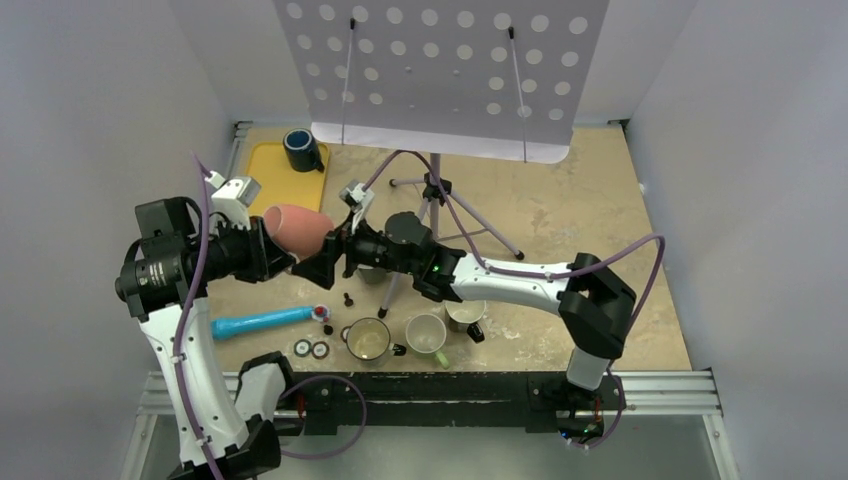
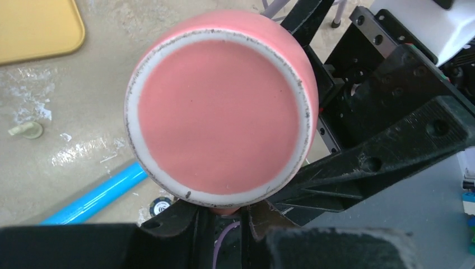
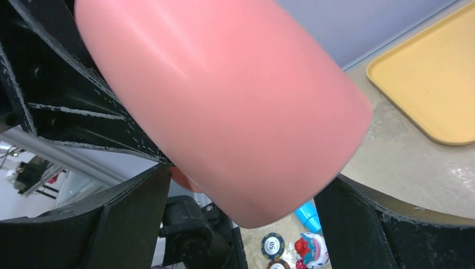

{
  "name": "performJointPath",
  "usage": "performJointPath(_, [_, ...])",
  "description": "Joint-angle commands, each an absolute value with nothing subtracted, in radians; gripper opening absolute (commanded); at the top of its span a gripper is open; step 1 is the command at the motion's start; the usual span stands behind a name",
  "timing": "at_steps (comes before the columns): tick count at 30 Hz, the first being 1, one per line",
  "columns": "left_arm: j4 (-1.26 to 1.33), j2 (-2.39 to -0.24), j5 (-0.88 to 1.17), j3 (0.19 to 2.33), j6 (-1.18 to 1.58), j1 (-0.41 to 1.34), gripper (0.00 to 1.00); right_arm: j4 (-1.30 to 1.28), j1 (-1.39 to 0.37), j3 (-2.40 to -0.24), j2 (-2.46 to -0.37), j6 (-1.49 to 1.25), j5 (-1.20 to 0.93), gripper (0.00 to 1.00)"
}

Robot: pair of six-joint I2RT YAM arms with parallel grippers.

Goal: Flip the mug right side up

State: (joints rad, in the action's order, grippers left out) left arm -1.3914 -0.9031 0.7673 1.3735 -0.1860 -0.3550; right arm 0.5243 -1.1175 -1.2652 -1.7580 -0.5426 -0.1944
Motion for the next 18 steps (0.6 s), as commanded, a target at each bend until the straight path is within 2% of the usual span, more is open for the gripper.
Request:
performJointPath(1, [-1.479, -0.861, 0.888, 1.427, -0.261, -0.357, 0.00, 0.722, -1.111, -1.227, -1.701, -0.603, -0.132, 0.94])
performJointPath(10, [-1.545, -0.840, 0.912, 1.389, -0.343, -0.356, 0.00, 0.833, -1.111, -1.096, -1.570, -0.502, -0.091, 0.86])
performJointPath(17, [-1.549, -0.855, 1.019, 1.383, -0.376, -0.355, 0.00, 0.982, -1.116, -1.098, -1.587, -0.556, -0.207, 0.80])
performJointPath(18, [-1.548, -0.853, 1.043, 1.381, -0.389, -0.354, 0.00, 0.997, -1.116, -1.114, -1.605, -0.572, -0.237, 0.75])
